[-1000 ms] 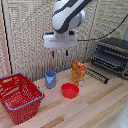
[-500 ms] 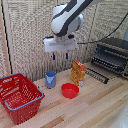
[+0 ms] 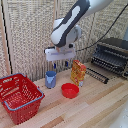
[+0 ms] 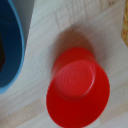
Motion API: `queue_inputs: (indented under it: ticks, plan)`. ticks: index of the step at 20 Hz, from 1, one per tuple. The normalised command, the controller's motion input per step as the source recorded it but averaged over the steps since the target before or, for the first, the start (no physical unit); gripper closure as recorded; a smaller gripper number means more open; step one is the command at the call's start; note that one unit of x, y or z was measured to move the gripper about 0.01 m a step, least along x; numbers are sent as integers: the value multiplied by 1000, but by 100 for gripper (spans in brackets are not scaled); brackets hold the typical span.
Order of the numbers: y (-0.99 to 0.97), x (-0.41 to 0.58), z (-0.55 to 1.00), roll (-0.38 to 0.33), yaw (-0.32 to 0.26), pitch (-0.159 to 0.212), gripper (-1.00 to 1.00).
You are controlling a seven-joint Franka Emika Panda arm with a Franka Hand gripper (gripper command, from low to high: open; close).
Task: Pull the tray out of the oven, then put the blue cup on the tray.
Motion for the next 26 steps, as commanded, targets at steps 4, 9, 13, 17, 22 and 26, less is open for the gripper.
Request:
queue_inputs:
  ticks: [4,9,13,17,22,26]
  plan:
    - [91,453,-109,43,47,1,-100]
    - [113,405,-59,11,51,0,-100]
    - [161,167,-154,-19,34,16,-100]
    - [49,0,-264,-37,19,112,-100]
    - [-1,-2,-62,0,37,55,100]
    - [24,0,0,0,25,0,100]
